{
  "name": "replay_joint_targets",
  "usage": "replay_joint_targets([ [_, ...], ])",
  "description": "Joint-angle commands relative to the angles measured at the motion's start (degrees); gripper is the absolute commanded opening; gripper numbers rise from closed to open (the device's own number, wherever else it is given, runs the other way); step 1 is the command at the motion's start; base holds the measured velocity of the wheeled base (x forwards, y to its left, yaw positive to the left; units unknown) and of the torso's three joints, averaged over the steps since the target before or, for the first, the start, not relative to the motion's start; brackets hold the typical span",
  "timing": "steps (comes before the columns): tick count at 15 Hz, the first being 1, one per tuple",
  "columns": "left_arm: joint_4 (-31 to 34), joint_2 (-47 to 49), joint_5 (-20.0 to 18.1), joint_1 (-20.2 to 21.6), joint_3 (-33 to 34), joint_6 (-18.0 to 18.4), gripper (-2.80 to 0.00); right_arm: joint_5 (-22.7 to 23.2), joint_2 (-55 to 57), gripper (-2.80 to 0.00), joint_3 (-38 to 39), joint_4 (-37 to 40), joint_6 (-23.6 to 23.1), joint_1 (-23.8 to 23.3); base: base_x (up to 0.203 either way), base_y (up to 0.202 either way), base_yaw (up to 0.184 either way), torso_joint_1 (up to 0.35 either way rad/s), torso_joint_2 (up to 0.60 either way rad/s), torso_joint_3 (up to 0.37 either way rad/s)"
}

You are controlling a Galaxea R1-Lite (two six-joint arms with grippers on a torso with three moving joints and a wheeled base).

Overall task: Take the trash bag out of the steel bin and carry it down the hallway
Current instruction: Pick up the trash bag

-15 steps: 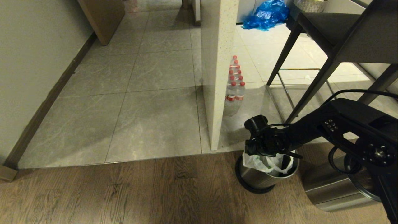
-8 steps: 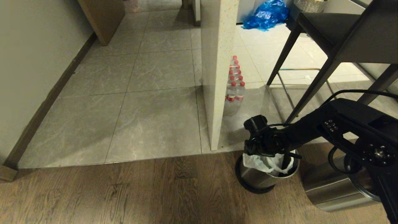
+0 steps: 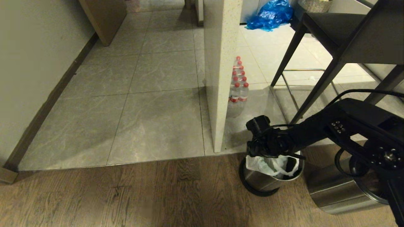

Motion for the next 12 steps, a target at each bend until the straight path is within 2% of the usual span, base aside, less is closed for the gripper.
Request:
replay_joint_targets([
  [1,-0.02,-0.09,0.01,0.00,0.00,-0.04,-2.80,-0.17,-1.75,-2.80,0.87,0.55,-0.42,0.10,0.000,0.000,0.000,0.000,0.00,0.000],
  [5,-0.02,-0.09,0.01,0.00,0.00,-0.04,-2.80,-1.60,-6.38,-2.80,4.72,4.22,-3.46,0.05,0.000,0.000,0.000,0.000,0.00,0.000],
  [9,-0.02,-0.09,0.01,0.00,0.00,-0.04,-2.80,-1.61,-5.70,-2.80,4.87,4.04,-2.54,0.48,0.000,0.000,0.000,0.000,0.00,0.000],
  [12,-0.02,-0.09,0.01,0.00,0.00,-0.04,-2.80,0.41,-4.60,-2.72,3.92,3.57,-1.52,0.95,0.000,0.000,0.000,0.000,0.00,0.000],
])
